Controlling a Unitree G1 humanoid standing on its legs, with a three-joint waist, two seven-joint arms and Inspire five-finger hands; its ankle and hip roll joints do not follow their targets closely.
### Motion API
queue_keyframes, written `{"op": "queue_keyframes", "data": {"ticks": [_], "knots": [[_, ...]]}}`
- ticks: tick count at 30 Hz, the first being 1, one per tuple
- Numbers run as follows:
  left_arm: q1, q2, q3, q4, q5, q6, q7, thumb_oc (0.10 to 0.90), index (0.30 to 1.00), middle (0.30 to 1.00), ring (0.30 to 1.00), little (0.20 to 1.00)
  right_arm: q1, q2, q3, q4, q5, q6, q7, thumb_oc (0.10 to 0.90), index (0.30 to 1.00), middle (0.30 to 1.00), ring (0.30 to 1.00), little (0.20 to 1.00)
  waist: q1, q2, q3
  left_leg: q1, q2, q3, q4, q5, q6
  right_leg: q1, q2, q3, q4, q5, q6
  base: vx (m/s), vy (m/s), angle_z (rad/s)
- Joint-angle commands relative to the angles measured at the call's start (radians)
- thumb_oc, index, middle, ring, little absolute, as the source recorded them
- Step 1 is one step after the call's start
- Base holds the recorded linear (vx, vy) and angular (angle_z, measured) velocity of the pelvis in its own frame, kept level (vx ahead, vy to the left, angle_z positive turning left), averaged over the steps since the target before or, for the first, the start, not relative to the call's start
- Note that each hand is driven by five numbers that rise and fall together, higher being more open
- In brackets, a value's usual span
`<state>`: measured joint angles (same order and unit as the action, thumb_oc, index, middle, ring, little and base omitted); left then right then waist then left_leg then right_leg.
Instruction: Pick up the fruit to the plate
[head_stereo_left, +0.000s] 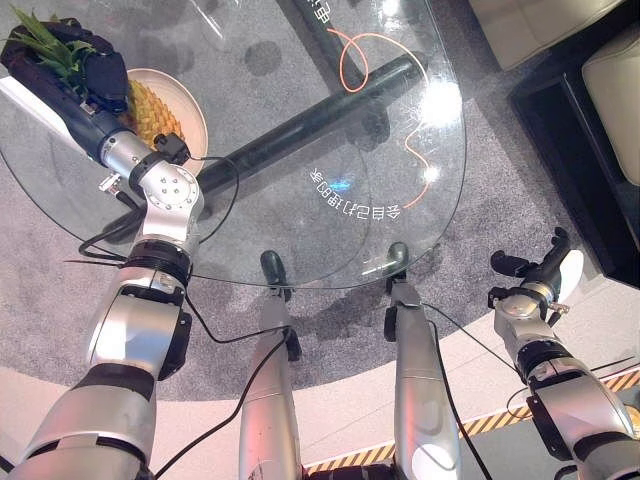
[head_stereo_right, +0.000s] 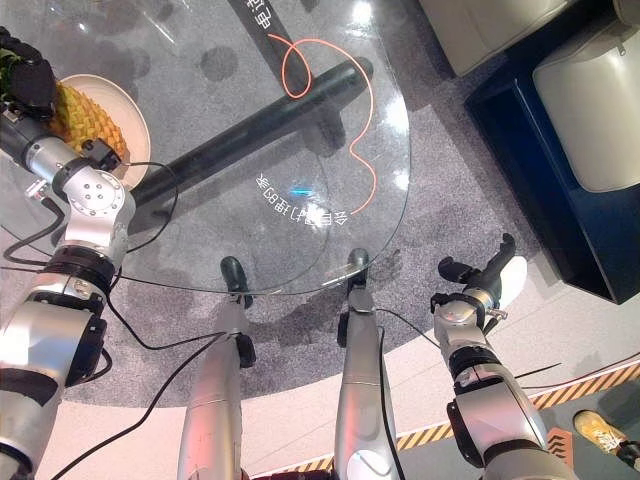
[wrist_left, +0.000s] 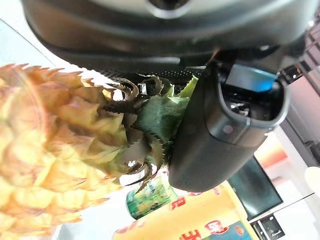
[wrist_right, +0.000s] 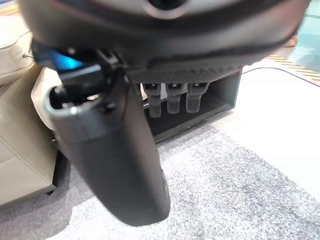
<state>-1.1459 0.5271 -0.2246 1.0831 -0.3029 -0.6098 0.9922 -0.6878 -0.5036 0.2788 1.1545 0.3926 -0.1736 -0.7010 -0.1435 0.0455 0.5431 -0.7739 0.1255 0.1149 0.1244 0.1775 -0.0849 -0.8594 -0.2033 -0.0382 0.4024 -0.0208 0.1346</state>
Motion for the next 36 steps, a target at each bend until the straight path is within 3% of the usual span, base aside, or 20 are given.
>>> {"op": "queue_keyframes", "data": {"ticks": [1,18,34,35,36], "knots": [[-0.139,0.138,0.004,0.005,-0.007,-0.085,0.025,0.1,0.3,0.3,0.3,0.2,0.011,-0.013,-0.002,0.017,-0.022,-0.011,-0.034,0.8,0.9,0.9,0.9,0.9,0.022,-0.055,-0.023,-0.025,-0.023,-0.009,0.183,-0.166,-0.012,0.01,0.074,-0.028,-0.026,-0.002,-0.042,0.0,0.0,0.0],[-0.151,0.131,-0.007,-0.033,0.014,-0.12,0.061,0.1,0.3,0.3,0.3,0.2,0.006,-0.007,-0.003,-0.003,-0.038,-0.023,-0.057,0.8,0.9,0.9,0.9,0.9,0.023,-0.058,-0.023,-0.046,-0.025,-0.014,0.188,-0.173,-0.008,-0.011,0.075,-0.024,-0.029,0.003,-0.04,0.0,0.0,0.0],[-0.211,0.134,-0.048,-0.024,0.036,-0.106,0.07,0.1,0.3,0.3,0.3,0.2,0.001,-0.007,0.003,-0.001,-0.041,-0.038,-0.056,0.8,0.9,0.9,0.9,0.9,0.015,-0.064,-0.023,-0.052,-0.023,-0.012,0.189,-0.176,-0.009,-0.016,0.072,-0.022,-0.038,0.01,-0.035,0.0,0.0,0.0],[-0.21,0.133,-0.049,-0.021,0.033,-0.107,0.066,0.114,0.312,0.312,0.312,0.214,-0.001,-0.006,0.003,-0.001,-0.04,-0.039,-0.057,0.8,0.9,0.9,0.9,0.9,0.015,-0.064,-0.023,-0.052,-0.023,-0.012,0.187,-0.176,-0.009,-0.015,0.072,-0.023,-0.04,0.01,-0.035,0.0,0.0,0.0],[-0.21,0.133,-0.051,-0.017,0.033,-0.108,0.067,0.21,0.394,0.394,0.394,0.31,-0.002,-0.006,0.004,0.001,-0.04,-0.041,-0.057,0.8,0.9,0.9,0.9,0.9,0.016,-0.064,-0.023,-0.052,-0.023,-0.012,0.186,-0.176,-0.01,-0.015,0.072,-0.023,-0.042,0.01,-0.035,0.0,0.0,0.0]]}}
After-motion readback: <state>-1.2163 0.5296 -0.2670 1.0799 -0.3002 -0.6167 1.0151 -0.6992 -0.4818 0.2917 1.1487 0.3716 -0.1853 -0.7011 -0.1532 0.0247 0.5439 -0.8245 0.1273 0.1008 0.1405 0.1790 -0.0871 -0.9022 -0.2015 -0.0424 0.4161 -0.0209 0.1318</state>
